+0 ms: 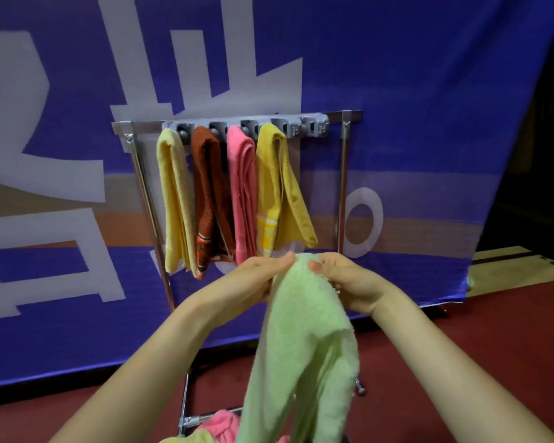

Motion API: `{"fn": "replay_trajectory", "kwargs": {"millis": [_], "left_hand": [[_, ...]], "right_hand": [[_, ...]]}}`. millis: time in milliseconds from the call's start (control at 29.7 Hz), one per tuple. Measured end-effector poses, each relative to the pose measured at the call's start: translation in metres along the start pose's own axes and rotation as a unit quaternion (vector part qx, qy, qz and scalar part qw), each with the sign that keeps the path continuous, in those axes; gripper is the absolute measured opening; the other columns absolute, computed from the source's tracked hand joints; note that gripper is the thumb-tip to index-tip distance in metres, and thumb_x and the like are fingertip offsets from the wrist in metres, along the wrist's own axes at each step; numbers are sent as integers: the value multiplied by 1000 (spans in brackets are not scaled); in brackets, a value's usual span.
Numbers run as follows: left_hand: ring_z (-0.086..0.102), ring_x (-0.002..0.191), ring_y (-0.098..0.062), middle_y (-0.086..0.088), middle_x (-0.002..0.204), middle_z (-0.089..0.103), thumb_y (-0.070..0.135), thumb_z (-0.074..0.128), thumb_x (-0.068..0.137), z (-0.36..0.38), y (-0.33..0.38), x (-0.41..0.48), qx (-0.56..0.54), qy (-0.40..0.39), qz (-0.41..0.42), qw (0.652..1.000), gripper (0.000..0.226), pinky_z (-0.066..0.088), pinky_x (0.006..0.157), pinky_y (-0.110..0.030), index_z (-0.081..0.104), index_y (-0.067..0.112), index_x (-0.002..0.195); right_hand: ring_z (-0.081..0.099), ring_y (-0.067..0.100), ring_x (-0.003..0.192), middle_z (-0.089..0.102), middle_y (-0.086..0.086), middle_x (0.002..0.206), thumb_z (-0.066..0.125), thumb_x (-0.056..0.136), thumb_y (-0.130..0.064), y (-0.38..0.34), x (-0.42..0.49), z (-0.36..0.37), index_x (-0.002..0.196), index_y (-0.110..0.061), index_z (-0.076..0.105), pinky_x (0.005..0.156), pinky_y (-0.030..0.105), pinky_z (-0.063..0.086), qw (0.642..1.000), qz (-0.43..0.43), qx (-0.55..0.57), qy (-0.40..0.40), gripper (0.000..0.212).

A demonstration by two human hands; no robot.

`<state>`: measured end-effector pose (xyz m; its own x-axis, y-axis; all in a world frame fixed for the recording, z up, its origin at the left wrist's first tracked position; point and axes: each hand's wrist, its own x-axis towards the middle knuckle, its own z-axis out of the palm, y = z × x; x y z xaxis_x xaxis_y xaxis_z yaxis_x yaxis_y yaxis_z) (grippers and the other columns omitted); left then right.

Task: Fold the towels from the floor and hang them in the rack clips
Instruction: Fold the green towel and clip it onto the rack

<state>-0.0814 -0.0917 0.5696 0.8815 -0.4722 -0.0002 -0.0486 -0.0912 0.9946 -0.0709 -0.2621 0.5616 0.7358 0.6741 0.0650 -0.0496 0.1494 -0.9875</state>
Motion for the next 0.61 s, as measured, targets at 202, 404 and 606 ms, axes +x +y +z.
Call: {"fn": "replay_trajectory", "kwargs": {"millis": [202,404,606], "left_hand": [[67,68,-10,-6,76,72,35,54,70,14,-2,53,-58,8,16,998,34,53,68,-19,72,7,78],[67,62,-6,0,66,73,34,56,77,3,28,151,-33,24,54,998,31,53,63,-17,74,10,68],[66,59,-5,2,61,72,22,42,94,-34,58,236,-35,118,92,988,35,52,61,-15,68,11,74]], "right_hand": [[69,7,70,74,1,78,85,43,-50,6,-4,-46,90,-6,71,60,14,51,998,11,46,46,66],[70,16,82,73,13,93,83,49,-43,-33,35,-119,92,-6,73,66,19,53,988,-35,-8,150,58],[68,19,85,72,14,96,59,70,-34,-76,105,-176,93,-7,70,74,24,54,970,-70,-57,227,37]]}}
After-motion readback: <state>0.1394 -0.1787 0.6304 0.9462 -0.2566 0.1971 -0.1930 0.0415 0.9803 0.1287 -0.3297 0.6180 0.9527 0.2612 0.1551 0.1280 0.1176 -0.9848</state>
